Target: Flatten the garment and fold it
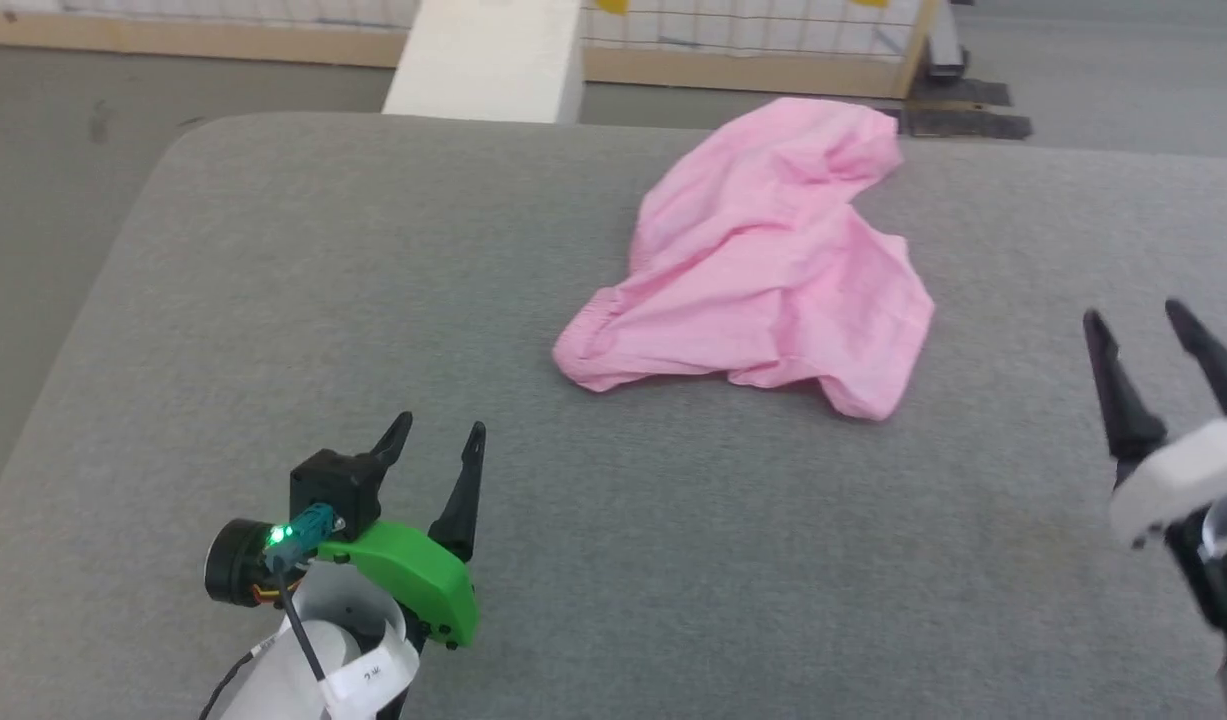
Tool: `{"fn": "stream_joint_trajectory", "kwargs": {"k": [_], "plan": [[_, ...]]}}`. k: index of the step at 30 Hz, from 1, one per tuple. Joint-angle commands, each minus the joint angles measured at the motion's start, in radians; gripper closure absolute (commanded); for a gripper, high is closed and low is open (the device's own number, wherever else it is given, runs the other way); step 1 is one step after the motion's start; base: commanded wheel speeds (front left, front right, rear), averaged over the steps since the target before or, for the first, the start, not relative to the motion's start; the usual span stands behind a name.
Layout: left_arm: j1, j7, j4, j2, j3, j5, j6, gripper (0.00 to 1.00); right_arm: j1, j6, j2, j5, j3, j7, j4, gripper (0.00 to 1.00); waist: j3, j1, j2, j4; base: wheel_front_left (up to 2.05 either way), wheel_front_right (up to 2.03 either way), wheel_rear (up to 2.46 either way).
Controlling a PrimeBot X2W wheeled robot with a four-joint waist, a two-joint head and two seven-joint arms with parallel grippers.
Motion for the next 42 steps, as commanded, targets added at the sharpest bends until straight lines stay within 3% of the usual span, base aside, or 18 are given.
{"fn": "stream_joint_trajectory", "kwargs": {"k": [1, 6, 10, 16, 21, 33, 34, 35, 42], "plan": [[0.003, 0.005, -0.003, 0.009, 0.003, -0.005, -0.008, 0.0, 0.039, -0.001, 0.037, -0.022, -0.032, 0.007, -0.039, 0.0, 0.021, 0.0001, 0.0, -0.041, 0.0, 0.0, 0.0], [-0.053, 0.044, 0.007, 0.021, 0.002, -0.017, -0.028, 0.0, 0.15, -0.001, 0.183, -0.104, -0.129, 0.053, -0.206, 0.0, 0.078, 0.0001, 0.0, -0.078, 0.0, 0.0, 0.0], [-0.142, 0.108, 0.04, 0.036, -0.006, -0.029, -0.066, 0.0, 0.194, -0.001, 0.251, -0.136, -0.149, 0.091, -0.304, 0.0, 0.13, 0.0001, 0.0, -0.11, 0.0, 0.0, 0.0], [-0.286, 0.234, 0.115, 0.049, -0.023, -0.058, -0.125, 0.0, 0.211, -0.001, 0.283, -0.159, -0.145, 0.115, -0.373, 0.0, 0.204, 0.0001, 0.0, -0.154, 0.0, 0.0, 0.0], [-0.382, 0.318, 0.187, 0.062, -0.031, -0.076, -0.148, 0.0, 0.203, -0.001, 0.297, -0.168, -0.149, 0.111, -0.388, 0.0, 0.254, 0.0001, 0.0, -0.181, 0.0, 0.0, 0.0], [-0.443, 0.507, 0.331, 0.085, -0.057, -0.081, -0.117, 0.0, 0.192, -0.001, 0.316, -0.179, -0.154, 0.087, -0.381, 0.0, 0.31, 0.0001, 0.0, -0.196, 0.0, 0.0, 0.0], [-0.44, 0.516, 0.333, 0.083, -0.059, -0.083, -0.114, 0.75, 0.19, -0.001, 0.317, -0.18, -0.155, 0.087, -0.38, 0.0, 0.31, 0.0001, 0.0, -0.193, 0.0, 0.0, 0.0], [-0.438, 0.522, 0.333, 0.079, -0.063, -0.085, -0.115, 1.0, 0.188, -0.001, 0.317, -0.181, -0.155, 0.09, -0.379, 0.0, 0.311, 0.0001, 0.0, -0.188, 0.0, 0.0, 0.0], [-0.438, 0.411, 0.276, 0.042, -0.067, -0.067, -0.092, 1.0, 0.148, -0.001, 0.25, -0.129, -0.089, 0.19, -0.385, 0.0, 0.286, 0.0001, 0.0, -0.128, 0.0, 0.0, 0.0]]}}
